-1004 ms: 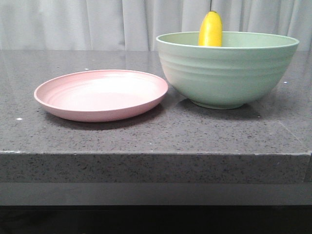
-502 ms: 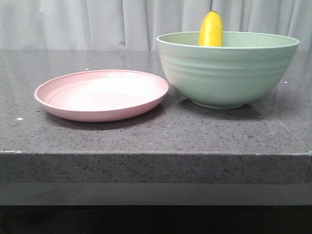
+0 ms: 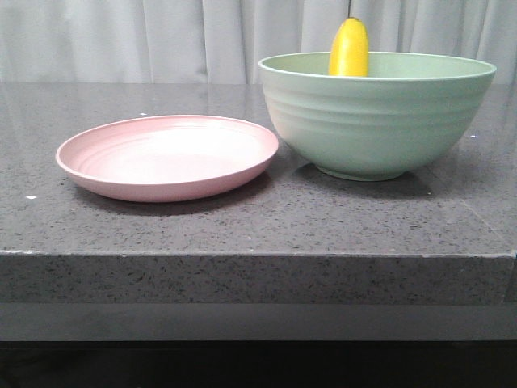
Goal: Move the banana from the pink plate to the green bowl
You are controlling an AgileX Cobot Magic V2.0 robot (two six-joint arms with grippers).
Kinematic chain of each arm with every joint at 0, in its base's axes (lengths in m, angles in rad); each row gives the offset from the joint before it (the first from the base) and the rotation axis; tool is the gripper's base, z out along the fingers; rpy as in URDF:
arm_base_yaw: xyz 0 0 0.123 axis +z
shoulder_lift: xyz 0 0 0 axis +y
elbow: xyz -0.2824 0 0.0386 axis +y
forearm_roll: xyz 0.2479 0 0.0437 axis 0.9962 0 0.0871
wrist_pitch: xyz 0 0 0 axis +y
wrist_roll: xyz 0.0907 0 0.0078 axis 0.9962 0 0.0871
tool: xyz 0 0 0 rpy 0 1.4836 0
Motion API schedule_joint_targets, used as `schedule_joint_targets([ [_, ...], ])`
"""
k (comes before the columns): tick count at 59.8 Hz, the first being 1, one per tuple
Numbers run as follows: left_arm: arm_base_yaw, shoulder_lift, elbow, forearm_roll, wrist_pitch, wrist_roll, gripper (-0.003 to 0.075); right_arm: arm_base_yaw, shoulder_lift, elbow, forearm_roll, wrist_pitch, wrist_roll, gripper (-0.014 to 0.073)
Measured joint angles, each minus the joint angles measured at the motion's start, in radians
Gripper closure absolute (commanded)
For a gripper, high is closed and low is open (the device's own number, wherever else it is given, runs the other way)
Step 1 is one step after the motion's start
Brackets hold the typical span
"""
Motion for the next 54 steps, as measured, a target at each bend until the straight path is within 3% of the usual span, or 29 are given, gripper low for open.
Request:
schedule_joint_targets([
  [32, 0.000, 0.000, 0.000, 0.000, -0.001, 0.000, 0.0741, 0.000, 0.000, 0.015, 0.000, -0.014, 0.000, 0.0655],
  [41, 0.000, 0.000, 0.000, 0.000, -0.002, 0.000, 0.0741, -0.024, -0.029, 0.125, 0.000, -0.096, 0.000, 0.0655],
  [54, 0.000, 0.000, 0.000, 0.000, -0.002, 0.000, 0.0741, -0.143, -0.138, 0.325, 0.019, -0.129, 0.000, 0.0655],
])
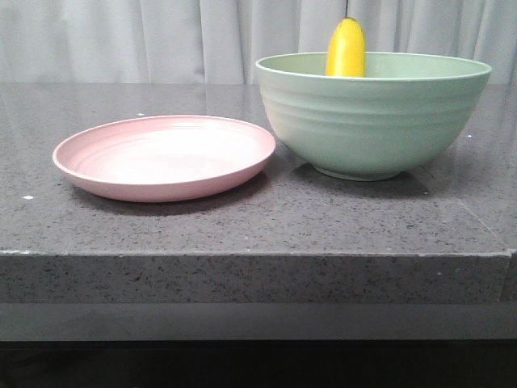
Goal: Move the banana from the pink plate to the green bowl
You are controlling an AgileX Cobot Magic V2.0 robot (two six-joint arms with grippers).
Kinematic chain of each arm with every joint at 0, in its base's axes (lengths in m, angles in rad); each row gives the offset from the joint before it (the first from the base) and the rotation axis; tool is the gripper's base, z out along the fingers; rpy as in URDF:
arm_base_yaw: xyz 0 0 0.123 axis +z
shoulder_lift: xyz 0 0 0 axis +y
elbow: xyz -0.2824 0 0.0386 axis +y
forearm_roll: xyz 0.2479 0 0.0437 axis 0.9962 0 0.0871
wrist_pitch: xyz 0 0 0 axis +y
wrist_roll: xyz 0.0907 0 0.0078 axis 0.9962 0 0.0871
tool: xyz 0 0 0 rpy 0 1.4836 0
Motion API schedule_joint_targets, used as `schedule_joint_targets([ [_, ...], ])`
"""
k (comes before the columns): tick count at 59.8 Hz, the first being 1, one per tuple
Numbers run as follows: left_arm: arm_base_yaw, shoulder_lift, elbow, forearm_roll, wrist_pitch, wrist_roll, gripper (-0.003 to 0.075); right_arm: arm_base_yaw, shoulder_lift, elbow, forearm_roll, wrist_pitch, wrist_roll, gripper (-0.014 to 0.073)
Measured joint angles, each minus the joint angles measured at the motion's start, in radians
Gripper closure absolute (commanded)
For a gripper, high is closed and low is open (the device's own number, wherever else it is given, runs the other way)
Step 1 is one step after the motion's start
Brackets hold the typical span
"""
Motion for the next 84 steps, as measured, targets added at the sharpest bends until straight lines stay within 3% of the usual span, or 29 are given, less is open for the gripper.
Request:
schedule_joint_targets([
  [12, 0.000, 0.000, 0.000, 0.000, 0.000, 0.000, 0.0741, -0.031, -0.007, 0.117, 0.012, -0.010, 0.000, 0.0655],
  [84, 0.000, 0.000, 0.000, -0.002, 0.000, 0.000, 0.0741, -0.031, -0.009, 0.119, 0.014, -0.031, 0.000, 0.0655],
])
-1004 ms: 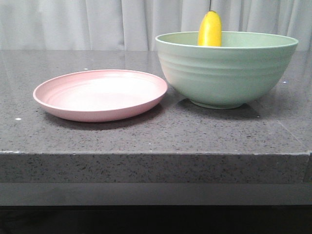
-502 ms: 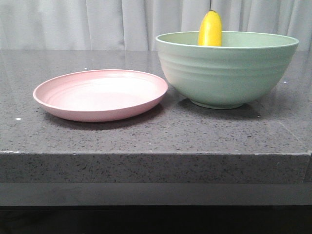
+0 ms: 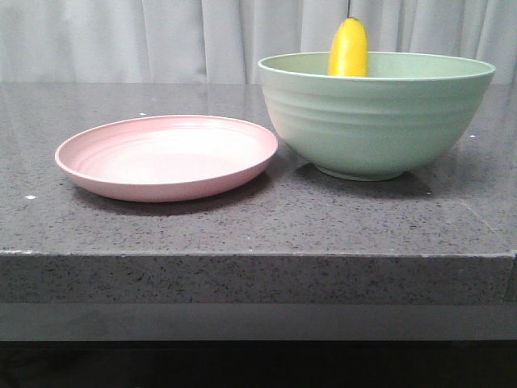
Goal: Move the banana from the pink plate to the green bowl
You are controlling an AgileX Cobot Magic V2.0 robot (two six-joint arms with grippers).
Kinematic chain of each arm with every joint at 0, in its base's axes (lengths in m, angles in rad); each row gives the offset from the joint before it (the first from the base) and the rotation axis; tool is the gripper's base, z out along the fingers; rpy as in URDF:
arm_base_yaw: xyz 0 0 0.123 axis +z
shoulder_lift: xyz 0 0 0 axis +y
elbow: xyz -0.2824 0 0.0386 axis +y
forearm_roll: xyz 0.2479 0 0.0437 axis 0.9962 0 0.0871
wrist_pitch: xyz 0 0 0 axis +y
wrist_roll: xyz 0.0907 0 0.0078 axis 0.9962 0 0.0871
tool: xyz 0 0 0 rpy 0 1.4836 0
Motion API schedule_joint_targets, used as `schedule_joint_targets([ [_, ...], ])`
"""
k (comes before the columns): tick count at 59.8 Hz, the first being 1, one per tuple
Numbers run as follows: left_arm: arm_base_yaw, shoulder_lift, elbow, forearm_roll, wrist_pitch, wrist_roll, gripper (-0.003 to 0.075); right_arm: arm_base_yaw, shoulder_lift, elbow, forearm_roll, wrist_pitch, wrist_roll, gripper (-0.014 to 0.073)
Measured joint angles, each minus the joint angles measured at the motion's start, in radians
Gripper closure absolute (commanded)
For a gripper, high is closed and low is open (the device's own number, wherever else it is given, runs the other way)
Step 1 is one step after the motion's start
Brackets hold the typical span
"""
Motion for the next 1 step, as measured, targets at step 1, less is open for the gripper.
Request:
schedule_joint_targets([
  [1, 0.000, 0.000, 0.000, 0.000, 0.000, 0.000, 0.0741, 0.000, 0.000, 0.000, 0.000, 0.000, 0.000, 0.0655],
])
